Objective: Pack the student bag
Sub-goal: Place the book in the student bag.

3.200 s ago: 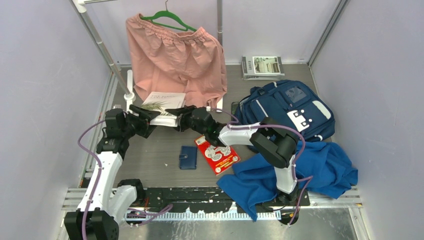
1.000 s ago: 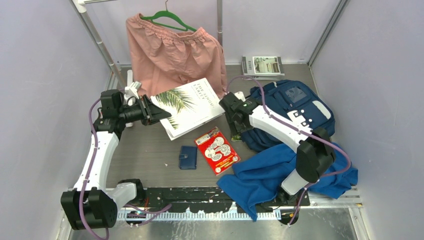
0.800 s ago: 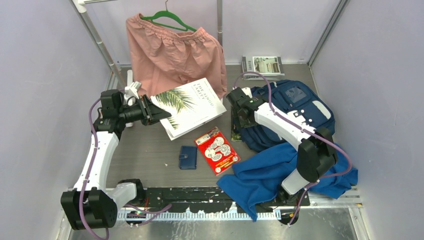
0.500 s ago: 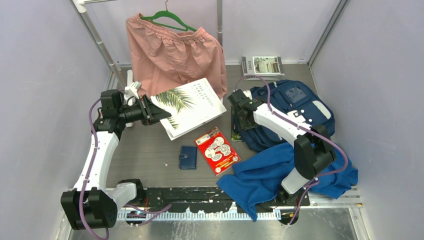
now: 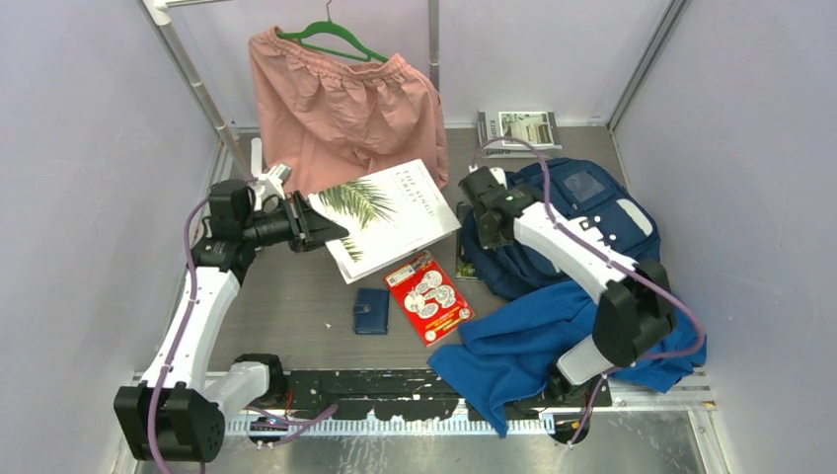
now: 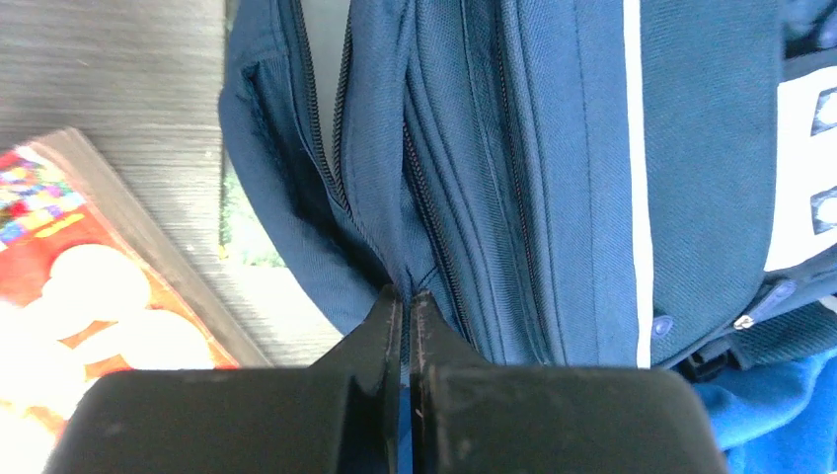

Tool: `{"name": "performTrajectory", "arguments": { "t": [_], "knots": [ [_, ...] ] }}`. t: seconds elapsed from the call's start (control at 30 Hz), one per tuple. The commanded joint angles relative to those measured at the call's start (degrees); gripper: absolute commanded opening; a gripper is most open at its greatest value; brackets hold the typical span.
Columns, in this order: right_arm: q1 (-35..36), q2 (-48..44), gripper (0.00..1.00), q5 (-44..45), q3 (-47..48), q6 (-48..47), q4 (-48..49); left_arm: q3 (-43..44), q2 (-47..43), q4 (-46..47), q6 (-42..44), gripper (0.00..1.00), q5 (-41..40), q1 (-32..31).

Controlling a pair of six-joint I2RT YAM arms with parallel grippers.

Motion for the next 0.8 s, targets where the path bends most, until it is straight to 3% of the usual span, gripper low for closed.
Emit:
{"name": "performTrajectory", "arguments": {
  "t": [0.0,0.17,0.4,0.63,0.77],
  "knots": [
    [-0.1,-8.8,0.01,-2.4,8.5,-0.3,-3.5,0.1,-2.7,8.3,-5.0,0.05,-0.5,-4.7],
    [-0.1,-12.4,0.01,-5.6,13.9,-0.4,-5.5,0.0,-1.4,10.6,-7.0,0.03,-7.2,-13.2],
    [-0.2,-13.1,0.01,-9.9,20.5,2.1,-7.1,-3.4,5.1,25.3,-17.0,0.01,-18.5,-25.1],
    [-0.5,-13.9,0.01,-13.6,21.9,7.3,-5.0,-5.6,14.7,35.0,-23.8,0.01,-29.3,-34.2],
    [-0.5,-14.5,0.01,-14.0,21.3,8.5,-4.7,-4.0,22.8,42.7,-26.2,0.0,-31.4,-38.1]
  ]
}}
